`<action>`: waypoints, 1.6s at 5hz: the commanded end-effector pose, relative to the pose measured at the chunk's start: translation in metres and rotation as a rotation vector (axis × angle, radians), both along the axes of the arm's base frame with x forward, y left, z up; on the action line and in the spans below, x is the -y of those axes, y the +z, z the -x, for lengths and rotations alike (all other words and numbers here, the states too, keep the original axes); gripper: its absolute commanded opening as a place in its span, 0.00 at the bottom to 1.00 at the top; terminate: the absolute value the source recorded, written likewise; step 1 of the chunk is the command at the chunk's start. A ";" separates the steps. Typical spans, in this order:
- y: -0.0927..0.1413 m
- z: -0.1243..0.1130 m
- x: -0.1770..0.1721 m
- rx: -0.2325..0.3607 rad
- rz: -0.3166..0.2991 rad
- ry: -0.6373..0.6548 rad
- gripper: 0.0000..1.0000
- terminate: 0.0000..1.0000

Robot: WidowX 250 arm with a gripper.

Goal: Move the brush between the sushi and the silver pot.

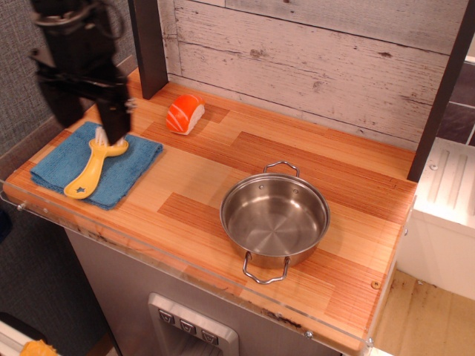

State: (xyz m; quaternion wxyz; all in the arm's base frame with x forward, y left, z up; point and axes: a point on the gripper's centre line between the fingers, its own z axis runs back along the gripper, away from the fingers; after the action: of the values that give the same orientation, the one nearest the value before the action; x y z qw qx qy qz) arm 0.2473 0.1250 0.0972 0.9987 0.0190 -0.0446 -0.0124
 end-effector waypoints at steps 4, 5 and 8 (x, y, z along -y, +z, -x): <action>-0.057 -0.017 -0.041 -0.039 -0.089 0.128 1.00 0.00; -0.062 -0.020 -0.042 -0.056 -0.085 0.128 1.00 0.00; -0.062 -0.032 -0.040 -0.051 -0.088 0.105 1.00 0.00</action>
State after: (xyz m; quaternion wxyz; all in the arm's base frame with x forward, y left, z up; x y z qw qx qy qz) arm 0.2740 0.1613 0.0217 0.9978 0.0546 0.0031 0.0384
